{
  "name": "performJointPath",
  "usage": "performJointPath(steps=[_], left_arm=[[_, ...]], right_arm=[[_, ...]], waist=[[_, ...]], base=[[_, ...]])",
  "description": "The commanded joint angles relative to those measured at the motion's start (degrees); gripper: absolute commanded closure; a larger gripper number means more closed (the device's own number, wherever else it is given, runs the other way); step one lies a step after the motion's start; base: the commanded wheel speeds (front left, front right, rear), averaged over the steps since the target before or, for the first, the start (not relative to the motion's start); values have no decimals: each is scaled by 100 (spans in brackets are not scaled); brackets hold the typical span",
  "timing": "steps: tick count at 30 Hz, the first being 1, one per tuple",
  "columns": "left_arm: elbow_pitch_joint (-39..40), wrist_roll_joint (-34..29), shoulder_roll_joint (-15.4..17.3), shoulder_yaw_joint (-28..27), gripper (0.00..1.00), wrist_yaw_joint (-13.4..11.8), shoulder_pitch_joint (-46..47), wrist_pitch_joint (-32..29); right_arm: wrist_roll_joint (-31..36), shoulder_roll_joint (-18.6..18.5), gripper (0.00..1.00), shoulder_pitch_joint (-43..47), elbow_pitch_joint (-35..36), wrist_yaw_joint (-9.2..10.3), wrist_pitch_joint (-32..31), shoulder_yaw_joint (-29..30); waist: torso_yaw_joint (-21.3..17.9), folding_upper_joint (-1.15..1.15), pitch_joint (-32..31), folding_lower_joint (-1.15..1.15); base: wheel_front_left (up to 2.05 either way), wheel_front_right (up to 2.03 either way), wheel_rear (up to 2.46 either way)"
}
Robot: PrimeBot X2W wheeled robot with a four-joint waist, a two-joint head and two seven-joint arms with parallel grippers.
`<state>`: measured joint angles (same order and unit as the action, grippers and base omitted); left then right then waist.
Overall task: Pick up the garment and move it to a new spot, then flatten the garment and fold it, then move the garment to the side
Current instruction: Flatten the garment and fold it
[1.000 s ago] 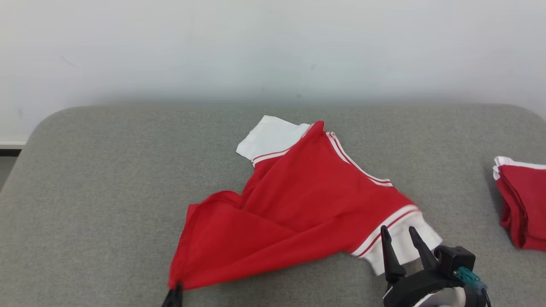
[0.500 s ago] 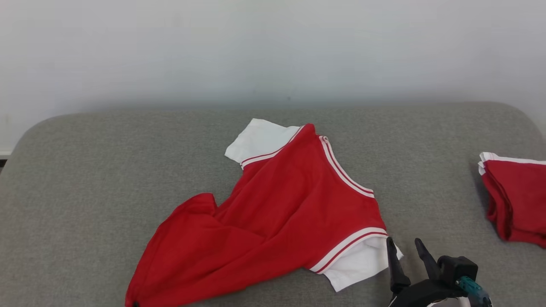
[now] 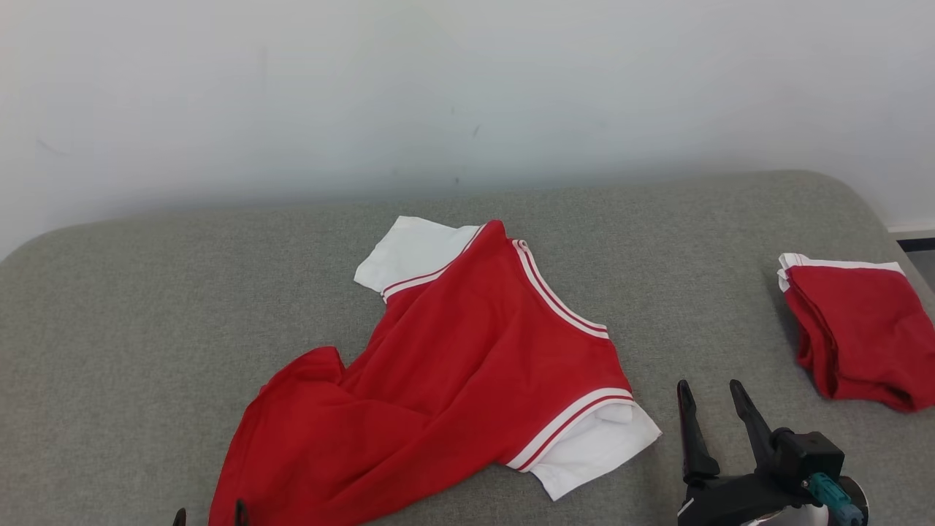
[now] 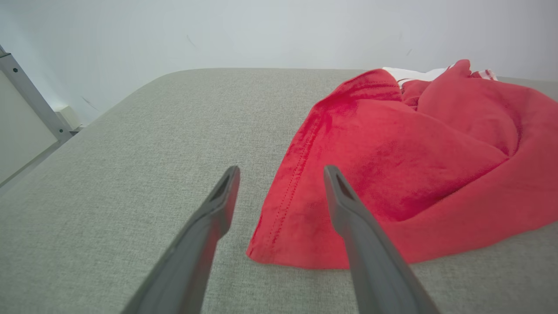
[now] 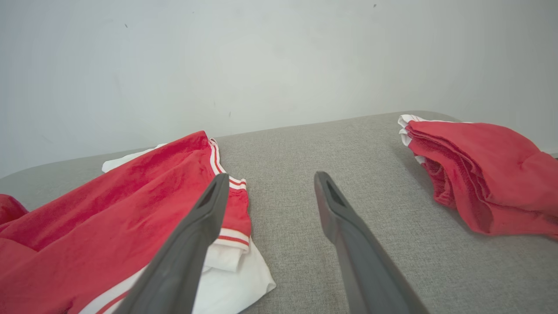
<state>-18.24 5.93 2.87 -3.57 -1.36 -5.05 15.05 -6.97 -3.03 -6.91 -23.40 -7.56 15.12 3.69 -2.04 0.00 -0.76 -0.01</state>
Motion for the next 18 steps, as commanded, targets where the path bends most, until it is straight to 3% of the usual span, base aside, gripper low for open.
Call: performJointPath(steps=[1,10,18], left_arm=[[25,-74,3,0,0,-3,-73,18],[-53,-131,3,-34,0,173,11,18],[-453,147,3,-192,0,122,66,18]], right_arm=[[-5,20,0,75,14,15,0,-14],[-62,21,0,176,-7,15,0,-165],[-64,19,0,55,-299,15,1,-199]], waist=[[-24,0,-23,1],[-64,0,-11,1],[-65,0,215,1]], base=[[0,0,0],[0,0,0],[0,0,0]])
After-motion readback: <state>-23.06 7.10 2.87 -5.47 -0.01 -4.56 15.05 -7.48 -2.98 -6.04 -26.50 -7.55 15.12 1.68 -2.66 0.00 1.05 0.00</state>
